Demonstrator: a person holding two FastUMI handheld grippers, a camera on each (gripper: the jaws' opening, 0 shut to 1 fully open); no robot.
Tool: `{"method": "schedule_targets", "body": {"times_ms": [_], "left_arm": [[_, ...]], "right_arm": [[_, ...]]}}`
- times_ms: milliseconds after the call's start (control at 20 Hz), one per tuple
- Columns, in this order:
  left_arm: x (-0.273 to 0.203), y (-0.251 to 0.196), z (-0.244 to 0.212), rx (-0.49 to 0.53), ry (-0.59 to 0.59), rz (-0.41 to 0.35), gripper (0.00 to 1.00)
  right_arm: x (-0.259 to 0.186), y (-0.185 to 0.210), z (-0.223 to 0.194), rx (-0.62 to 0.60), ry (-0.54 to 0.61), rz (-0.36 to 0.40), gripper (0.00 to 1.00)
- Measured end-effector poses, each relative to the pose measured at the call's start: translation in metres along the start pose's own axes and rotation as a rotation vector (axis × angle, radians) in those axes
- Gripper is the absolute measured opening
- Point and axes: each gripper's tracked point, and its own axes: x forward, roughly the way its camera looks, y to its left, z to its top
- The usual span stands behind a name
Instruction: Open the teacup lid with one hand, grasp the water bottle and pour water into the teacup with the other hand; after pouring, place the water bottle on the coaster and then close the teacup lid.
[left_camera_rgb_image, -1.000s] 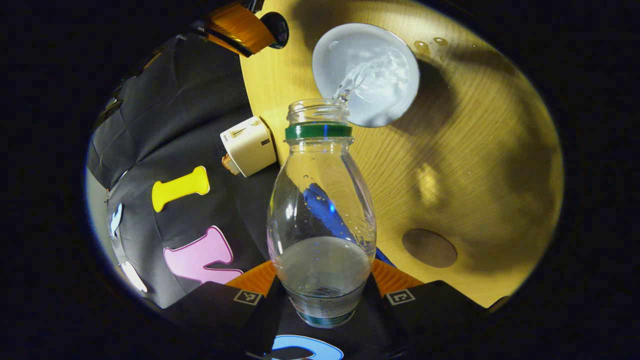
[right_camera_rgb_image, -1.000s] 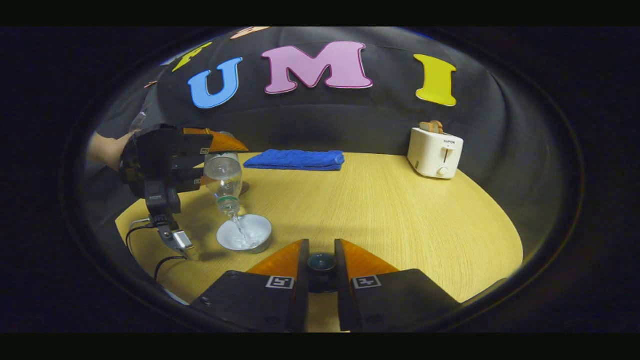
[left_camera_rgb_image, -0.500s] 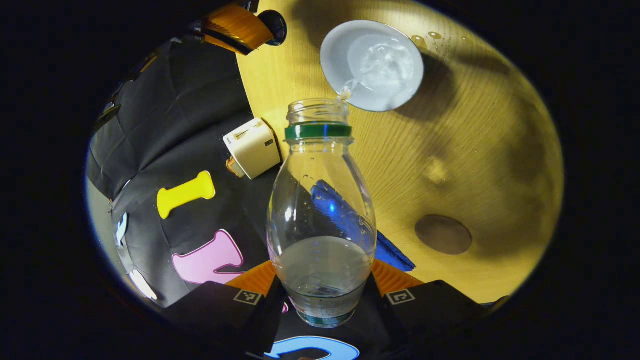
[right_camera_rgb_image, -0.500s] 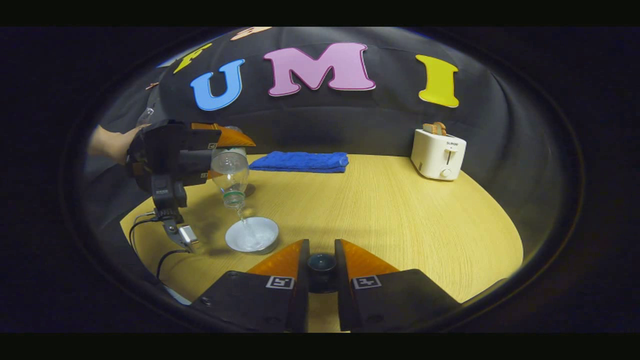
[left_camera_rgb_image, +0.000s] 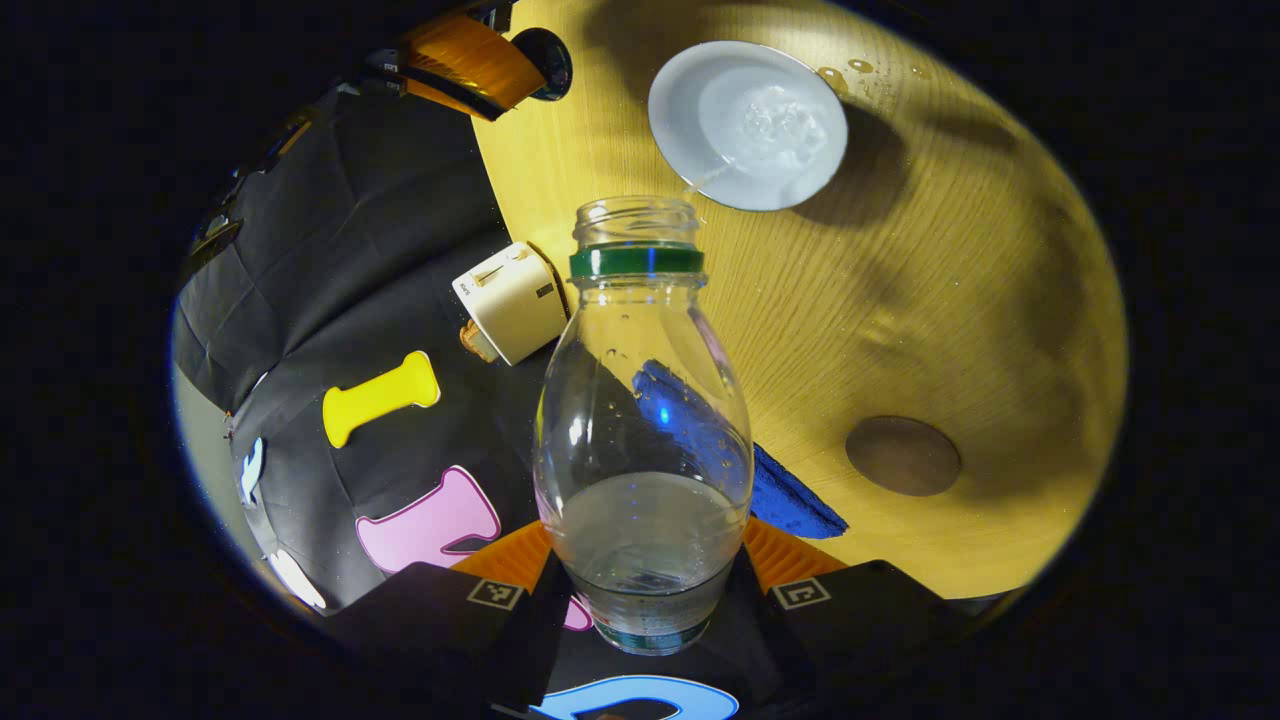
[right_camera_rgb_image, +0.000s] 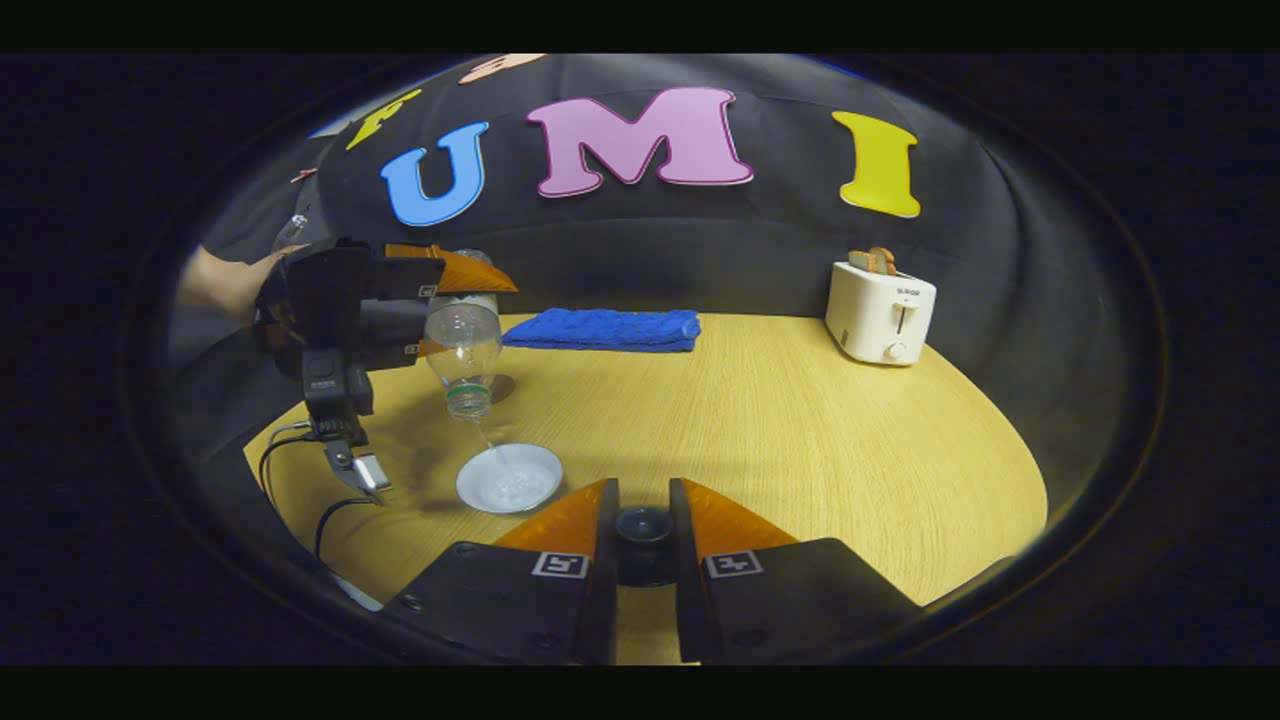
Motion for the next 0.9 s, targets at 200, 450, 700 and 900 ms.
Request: {"method": "schedule_targets", "body": {"times_ms": [200,450,700,900], "left_arm": [[-0.002,0.008,0.002,0.025,-0.016,0.046,0.75],[-0.003,0.016,0.004,0.073,-0.035,0.111,0.75],[-0.003,0.021,0.004,0.111,-0.056,0.133,0.75],[-0.002,0.02,0.003,0.099,-0.053,0.128,0.75]], "right_arm": [[0.0,0.002,0.006,0.011,-0.019,0.007,0.28],[0.0,0.002,0.005,0.008,-0.023,0.002,0.28],[-0.001,0.004,0.007,0.012,-0.029,0.002,0.28],[-0.001,0.009,0.007,0.013,-0.027,0.007,0.28]]}}
